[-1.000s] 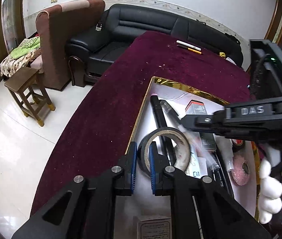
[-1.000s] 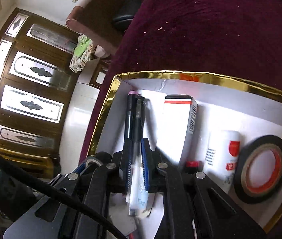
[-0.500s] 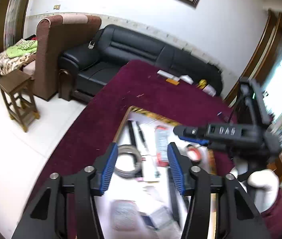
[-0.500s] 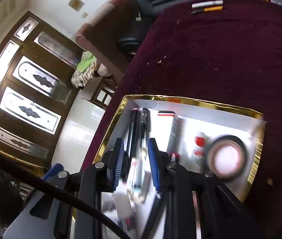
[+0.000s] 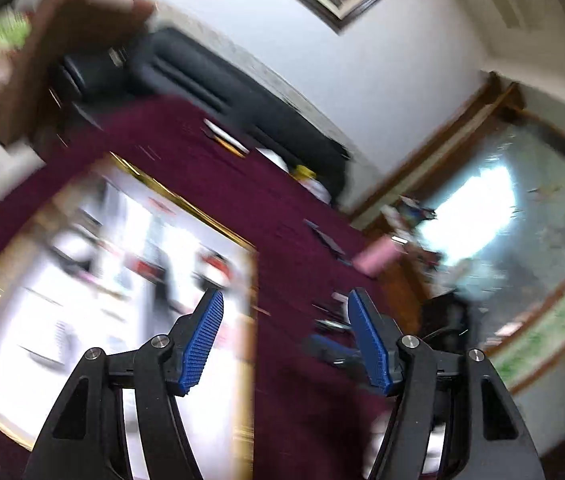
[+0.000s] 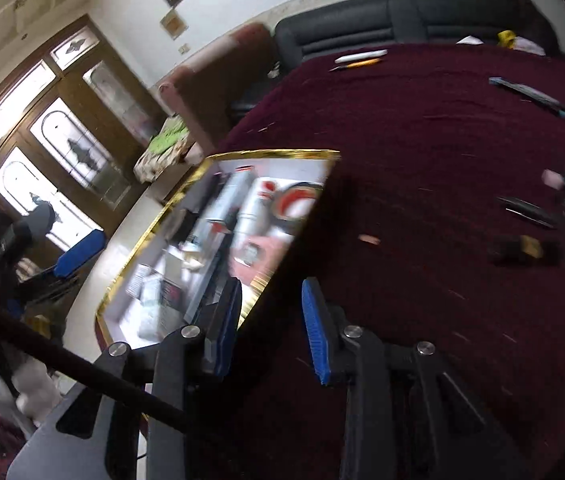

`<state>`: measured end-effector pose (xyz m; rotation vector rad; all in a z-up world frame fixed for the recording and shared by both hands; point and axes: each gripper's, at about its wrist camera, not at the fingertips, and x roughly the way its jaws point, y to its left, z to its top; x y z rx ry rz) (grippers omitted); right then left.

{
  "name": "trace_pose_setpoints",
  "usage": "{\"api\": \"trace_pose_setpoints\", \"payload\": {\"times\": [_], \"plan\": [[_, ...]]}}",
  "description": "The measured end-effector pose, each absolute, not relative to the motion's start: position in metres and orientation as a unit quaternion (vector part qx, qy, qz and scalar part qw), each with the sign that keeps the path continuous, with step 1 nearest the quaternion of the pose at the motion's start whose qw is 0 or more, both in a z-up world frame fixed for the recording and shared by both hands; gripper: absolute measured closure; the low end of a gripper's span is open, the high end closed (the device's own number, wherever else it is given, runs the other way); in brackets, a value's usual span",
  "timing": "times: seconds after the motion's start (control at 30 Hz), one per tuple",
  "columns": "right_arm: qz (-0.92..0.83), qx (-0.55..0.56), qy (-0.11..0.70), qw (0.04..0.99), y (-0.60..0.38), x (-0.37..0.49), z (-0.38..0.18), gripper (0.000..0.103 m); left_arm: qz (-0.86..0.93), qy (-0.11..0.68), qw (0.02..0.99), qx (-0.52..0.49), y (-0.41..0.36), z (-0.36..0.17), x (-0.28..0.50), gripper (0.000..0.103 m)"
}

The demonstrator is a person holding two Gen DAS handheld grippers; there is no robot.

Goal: Organize objects
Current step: 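Grasp the black lipstick tube with the left tool while the right tool grasps a small black item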

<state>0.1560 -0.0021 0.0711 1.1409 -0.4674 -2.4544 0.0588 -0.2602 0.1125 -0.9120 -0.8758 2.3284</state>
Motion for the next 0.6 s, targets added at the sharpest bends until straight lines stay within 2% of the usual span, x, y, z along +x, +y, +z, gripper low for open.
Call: {"api": "trace_pose_setpoints", "payload": {"times": [0.07,0.17,0.23,0.3,0.5,0.6], "plan": [[-0.886,0.390,-0.179,0.177,0.028,0.173,0.075,0.074,0.829,-0.331,0.279,-0.355,-0.238,0.108,0.051,0.044],[-0.903,0.356,-0.202,0.130,0.081,0.198,0.085,0.073,0.815,-0.304,0.310,-0.384,-0.194,0.106,0.042,0.044],[-0.914,0.331,-0.217,0.089,0.116,0.215,0.092,0.067,0.816,-0.276,0.318,-0.396,-0.169,0.106,0.040,0.044],[-0.921,0.309,-0.231,0.049,0.148,0.225,0.098,0.060,0.817,-0.242,0.328,-0.409,-0.142,0.106,0.035,0.044],[-0.915,0.297,-0.274,-0.010,0.202,0.224,0.086,0.060,0.819,-0.138,0.332,-0.447,-0.068,0.090,0.013,0.045],[-0.909,0.299,-0.290,-0.020,0.210,0.217,0.073,0.060,0.835,-0.046,0.325,-0.441,-0.033,0.084,0.007,0.045]]}}
